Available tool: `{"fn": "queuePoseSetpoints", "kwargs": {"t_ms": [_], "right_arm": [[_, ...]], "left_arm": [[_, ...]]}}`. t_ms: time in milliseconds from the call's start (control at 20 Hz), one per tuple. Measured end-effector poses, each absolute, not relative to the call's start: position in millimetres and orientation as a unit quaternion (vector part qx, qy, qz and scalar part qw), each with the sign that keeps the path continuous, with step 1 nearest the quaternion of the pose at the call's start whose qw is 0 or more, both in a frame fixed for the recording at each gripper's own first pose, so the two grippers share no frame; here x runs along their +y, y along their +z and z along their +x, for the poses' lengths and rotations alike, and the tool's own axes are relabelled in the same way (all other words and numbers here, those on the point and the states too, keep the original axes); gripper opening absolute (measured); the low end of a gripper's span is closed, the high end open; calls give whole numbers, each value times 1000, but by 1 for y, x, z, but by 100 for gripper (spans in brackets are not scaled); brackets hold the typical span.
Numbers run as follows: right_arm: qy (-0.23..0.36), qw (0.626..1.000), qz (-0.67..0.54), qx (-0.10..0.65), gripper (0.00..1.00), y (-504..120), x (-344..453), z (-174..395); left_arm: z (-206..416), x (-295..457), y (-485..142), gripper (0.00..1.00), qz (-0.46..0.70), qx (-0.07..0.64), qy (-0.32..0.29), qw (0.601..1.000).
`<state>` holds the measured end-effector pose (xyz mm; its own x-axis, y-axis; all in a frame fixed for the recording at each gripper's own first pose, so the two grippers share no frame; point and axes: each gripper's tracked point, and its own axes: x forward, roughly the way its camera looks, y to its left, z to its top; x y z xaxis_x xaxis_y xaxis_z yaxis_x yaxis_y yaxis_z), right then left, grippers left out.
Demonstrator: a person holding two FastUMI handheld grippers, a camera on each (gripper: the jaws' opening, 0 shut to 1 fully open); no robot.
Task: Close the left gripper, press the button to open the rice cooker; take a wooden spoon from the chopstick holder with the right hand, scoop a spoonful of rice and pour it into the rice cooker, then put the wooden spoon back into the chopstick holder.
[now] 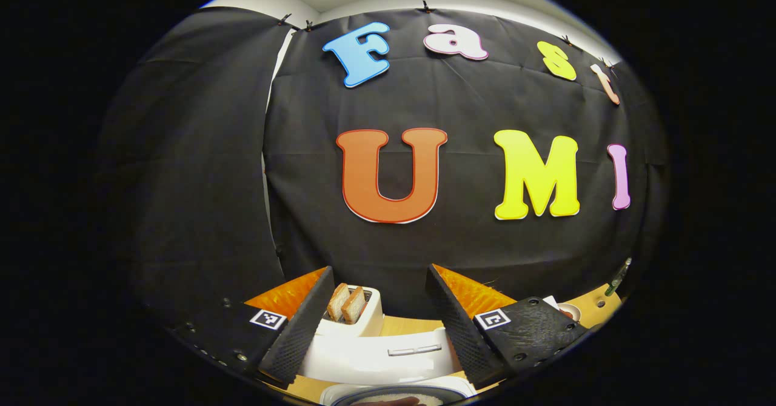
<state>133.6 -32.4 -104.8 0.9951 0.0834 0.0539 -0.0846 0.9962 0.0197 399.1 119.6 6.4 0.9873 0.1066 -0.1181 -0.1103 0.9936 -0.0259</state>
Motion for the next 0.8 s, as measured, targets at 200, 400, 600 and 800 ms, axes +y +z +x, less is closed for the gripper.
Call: {"fn": "queuePoseSetpoints", "kwargs": {"t_ms": [200,400,600,800], "right_arm": [[53,998,8,-33,100,-101,-32,103],[75,996,16,-41,100,-94,-30,74],[64,997,6,-47,100,-93,-41,59],[67,997,-4,-46,96,-97,-42,51]], "left_arm": [[367,114,-1,98,-21,71,55,996],[337,110,-13,97,-23,79,62,995],[311,103,-28,97,-26,90,67,993],[287,97,-54,95,-29,104,59,992]]}}
